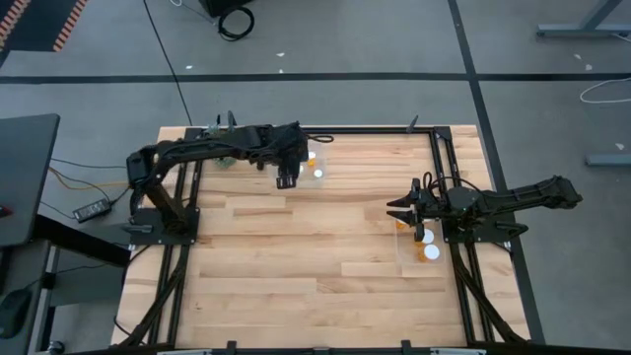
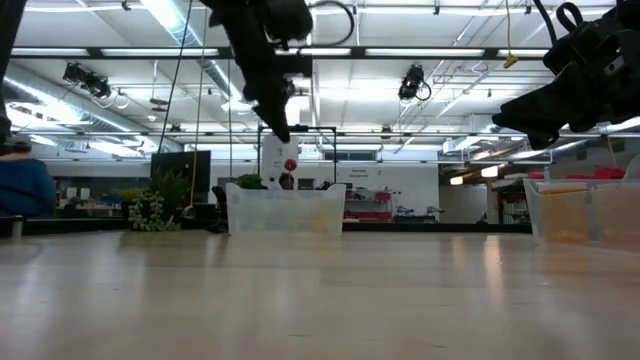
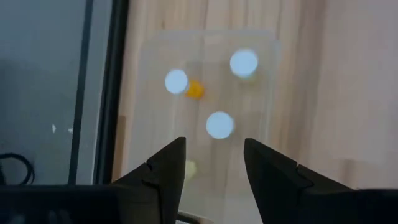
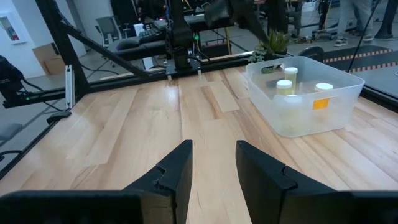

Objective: Pick and place medicine bottles into bin by pill shape (circle, oval)
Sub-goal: Return to Home Position

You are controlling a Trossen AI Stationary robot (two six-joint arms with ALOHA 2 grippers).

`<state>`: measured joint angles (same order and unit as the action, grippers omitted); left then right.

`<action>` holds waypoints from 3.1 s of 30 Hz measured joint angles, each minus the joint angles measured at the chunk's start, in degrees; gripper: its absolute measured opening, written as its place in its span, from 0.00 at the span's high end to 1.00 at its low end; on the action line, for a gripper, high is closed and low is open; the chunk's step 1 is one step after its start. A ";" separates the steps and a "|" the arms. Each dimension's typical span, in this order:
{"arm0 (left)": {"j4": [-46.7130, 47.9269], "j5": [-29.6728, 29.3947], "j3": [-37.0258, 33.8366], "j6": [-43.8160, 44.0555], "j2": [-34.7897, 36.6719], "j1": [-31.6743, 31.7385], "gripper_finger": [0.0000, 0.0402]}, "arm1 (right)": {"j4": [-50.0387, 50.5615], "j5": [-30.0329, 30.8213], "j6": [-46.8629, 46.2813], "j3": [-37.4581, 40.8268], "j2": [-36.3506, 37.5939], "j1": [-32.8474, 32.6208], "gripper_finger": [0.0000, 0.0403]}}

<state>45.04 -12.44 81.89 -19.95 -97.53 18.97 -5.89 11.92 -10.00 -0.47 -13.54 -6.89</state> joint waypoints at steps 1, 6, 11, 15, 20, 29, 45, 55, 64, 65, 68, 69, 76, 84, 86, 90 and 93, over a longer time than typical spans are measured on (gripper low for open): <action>0.16 -0.03 0.04 0.63 1.11 -0.48 0.58 | -0.01 0.00 0.00 0.00 0.00 0.01 0.68; 1.82 -0.05 0.04 3.89 6.25 -3.44 0.59 | 0.00 0.02 0.00 0.00 0.00 0.02 0.68; 1.95 -0.03 -0.74 7.26 10.86 -6.69 0.60 | 0.00 0.02 0.00 0.00 0.00 0.02 0.68; 1.49 -0.51 -4.13 10.25 14.34 -8.78 0.60 | 0.00 0.02 0.00 0.00 0.00 0.02 0.68; -1.39 -0.90 -11.29 14.33 19.16 -11.01 0.60 | 0.00 0.02 0.00 0.00 0.01 0.01 0.68; -9.32 -0.90 -26.20 21.26 30.22 -13.84 0.60 | 0.00 0.02 0.00 0.00 0.02 0.02 0.68; -20.51 -4.33 -46.46 28.73 50.75 -20.16 0.60 | 0.31 0.01 0.11 0.00 -0.39 0.02 0.68; -28.84 -7.42 -57.63 30.52 63.29 -23.93 0.60 | 0.39 0.00 0.13 0.00 -0.65 0.02 0.68; -34.33 -8.38 -67.50 32.17 73.32 -24.71 0.60 | 0.47 0.01 0.13 0.00 -0.78 0.02 0.68; -34.47 -8.38 -68.26 32.45 74.25 -24.71 0.60 | 0.45 0.00 0.13 0.00 -0.79 0.02 0.68; -34.29 -8.36 -70.23 32.60 77.28 -24.71 0.60 | 0.55 0.00 0.14 0.00 -0.79 0.01 0.68; -34.36 -8.38 -70.68 32.60 78.12 -24.71 0.60 | 0.54 0.02 0.15 0.00 -0.79 0.00 0.68; -34.26 -8.47 -74.67 32.93 84.01 -24.71 0.60 | 0.57 0.00 0.15 0.00 -0.78 0.01 0.68; -34.88 -8.58 -77.18 33.24 88.02 -24.91 0.60 | 0.57 0.01 0.15 0.00 -0.77 0.00 0.68; -34.86 -8.56 -77.18 32.70 88.68 -25.28 0.60 | 0.57 0.02 0.15 0.00 -0.79 0.00 0.68; -34.82 -8.57 -77.20 31.85 88.71 -26.00 0.60 | 0.59 0.02 0.15 0.00 -0.79 0.00 0.68; -34.83 -8.55 -77.20 31.53 88.69 -27.00 0.60 | 0.60 0.01 0.15 0.00 -0.79 0.00 0.68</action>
<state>10.20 -20.99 4.68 11.58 -8.84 -8.03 -5.29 11.94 -9.85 -0.47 -14.33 -6.89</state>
